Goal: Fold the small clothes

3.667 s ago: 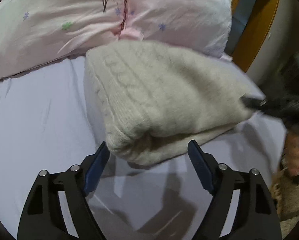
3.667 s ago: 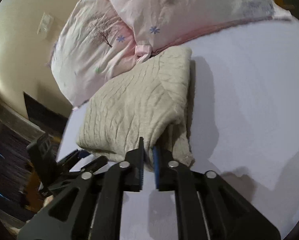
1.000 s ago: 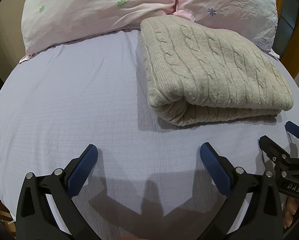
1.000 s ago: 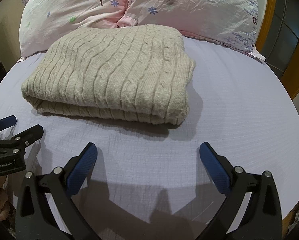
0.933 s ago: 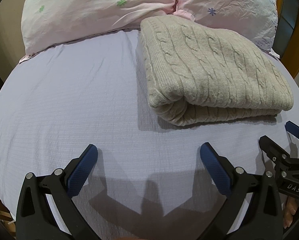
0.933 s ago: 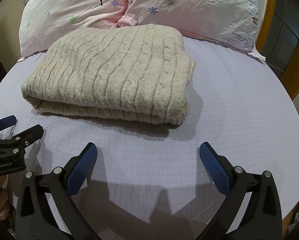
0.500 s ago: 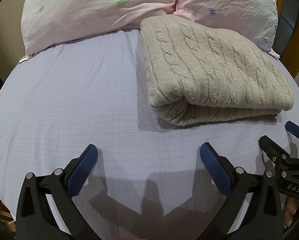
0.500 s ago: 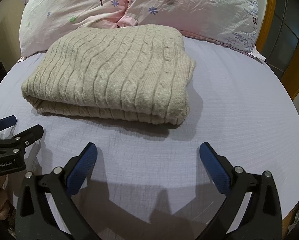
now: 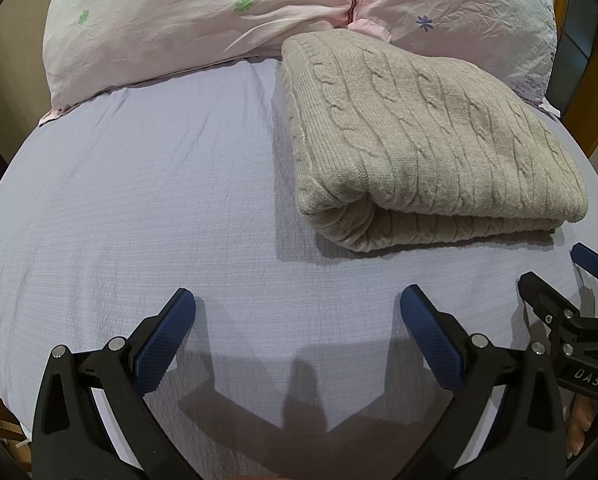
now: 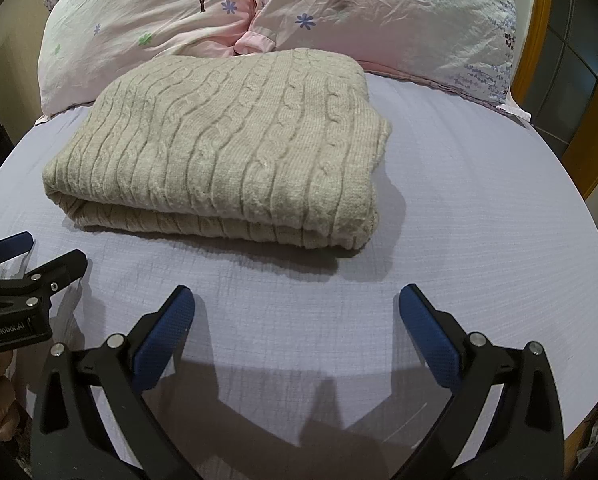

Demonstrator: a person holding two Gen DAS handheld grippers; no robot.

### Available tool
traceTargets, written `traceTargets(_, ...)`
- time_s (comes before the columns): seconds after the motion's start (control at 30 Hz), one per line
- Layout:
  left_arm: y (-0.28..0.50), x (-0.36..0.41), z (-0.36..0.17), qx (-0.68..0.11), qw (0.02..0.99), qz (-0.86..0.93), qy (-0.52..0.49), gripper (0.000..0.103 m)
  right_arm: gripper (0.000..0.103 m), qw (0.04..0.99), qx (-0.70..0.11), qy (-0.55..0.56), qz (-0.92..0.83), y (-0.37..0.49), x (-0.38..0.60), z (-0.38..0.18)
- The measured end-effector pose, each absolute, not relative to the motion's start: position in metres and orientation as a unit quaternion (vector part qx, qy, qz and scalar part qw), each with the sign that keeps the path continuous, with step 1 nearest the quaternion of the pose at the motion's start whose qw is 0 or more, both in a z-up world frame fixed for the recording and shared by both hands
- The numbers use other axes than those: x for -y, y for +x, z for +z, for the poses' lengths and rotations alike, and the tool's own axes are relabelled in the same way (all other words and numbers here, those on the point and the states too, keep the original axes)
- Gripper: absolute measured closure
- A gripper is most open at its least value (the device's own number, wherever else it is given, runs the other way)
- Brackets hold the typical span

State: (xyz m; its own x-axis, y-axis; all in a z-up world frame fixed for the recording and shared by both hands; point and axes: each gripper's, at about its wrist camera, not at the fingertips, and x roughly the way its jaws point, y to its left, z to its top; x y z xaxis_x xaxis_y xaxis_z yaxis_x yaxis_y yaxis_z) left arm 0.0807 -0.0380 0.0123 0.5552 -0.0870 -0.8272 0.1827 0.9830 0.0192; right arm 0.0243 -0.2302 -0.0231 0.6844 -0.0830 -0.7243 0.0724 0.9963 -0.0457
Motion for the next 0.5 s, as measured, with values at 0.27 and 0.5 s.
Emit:
traceTargets(0.27, 0.0811, 0.0379, 0.0125, -0.466, 0.880, -0.077, 0.052, 0.001, 0.002, 0.918, -0.395, -0.007, -0.042, 0.0244, 0.2301, -0.0231)
traceTargets(0.5, 0.0802, 0.0369, 0.0116, -0.466, 0.880, -0.077, 0.051, 0.001, 0.002, 0.918, -0.395, -0.007, -0.042, 0.0245, 0.2302, -0.0230)
